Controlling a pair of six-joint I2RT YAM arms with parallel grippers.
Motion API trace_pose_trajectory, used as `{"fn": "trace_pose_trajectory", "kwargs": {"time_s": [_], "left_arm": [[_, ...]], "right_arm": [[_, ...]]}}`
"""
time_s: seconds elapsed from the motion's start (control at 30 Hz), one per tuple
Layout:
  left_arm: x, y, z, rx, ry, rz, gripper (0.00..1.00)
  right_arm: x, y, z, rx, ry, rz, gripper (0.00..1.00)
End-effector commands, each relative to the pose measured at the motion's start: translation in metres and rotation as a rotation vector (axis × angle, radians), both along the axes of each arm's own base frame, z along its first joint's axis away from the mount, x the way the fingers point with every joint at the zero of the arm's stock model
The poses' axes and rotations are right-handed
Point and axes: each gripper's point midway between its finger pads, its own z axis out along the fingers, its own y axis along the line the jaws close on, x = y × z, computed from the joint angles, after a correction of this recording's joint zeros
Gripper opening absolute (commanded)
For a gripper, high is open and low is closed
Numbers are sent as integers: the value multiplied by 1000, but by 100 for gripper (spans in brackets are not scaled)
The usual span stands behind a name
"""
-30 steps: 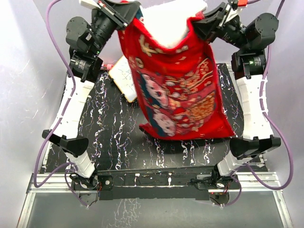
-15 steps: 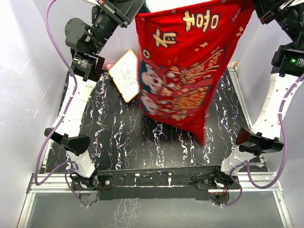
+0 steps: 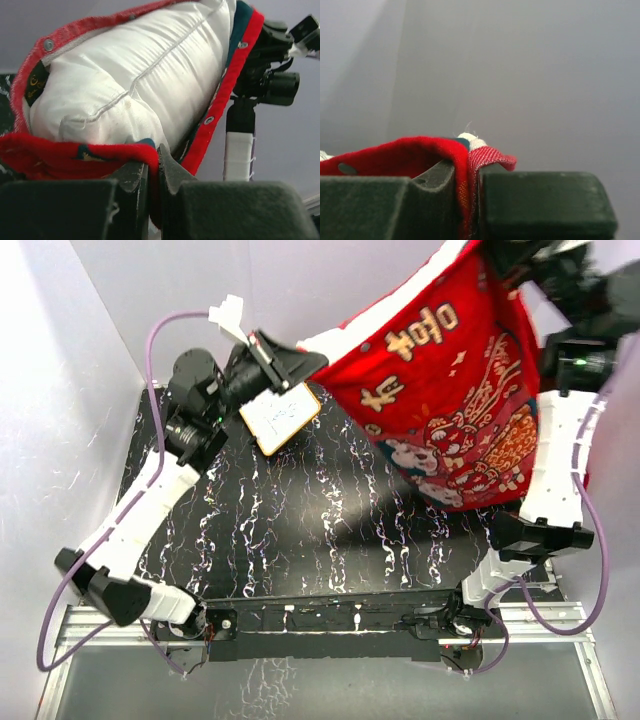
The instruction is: Put the pillow into the pillowcase
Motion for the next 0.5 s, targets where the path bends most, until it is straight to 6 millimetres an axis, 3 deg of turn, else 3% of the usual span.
{"fn": "trace_pose_trajectory", "kwargs": {"time_s": [0.0, 0.17, 0.27, 0.33, 0.47], "left_arm": [[-38, 27, -4, -33, -30, 32, 0], [-67, 27, -53, 56, 100, -36, 0], [-80, 48, -85, 136, 197, 31, 0], [-81, 67, -113, 207, 285, 125, 0], [-88, 102, -169, 375, 448, 275, 17]], "right_arm": [[54, 79, -76, -73, 173, 61, 8], [92, 159, -146, -117, 318, 96, 8], [105, 202, -186, -188, 366, 112, 8], [103, 224, -208, -223, 400, 151, 10], [85, 247, -240, -272, 458, 245, 12]]}}
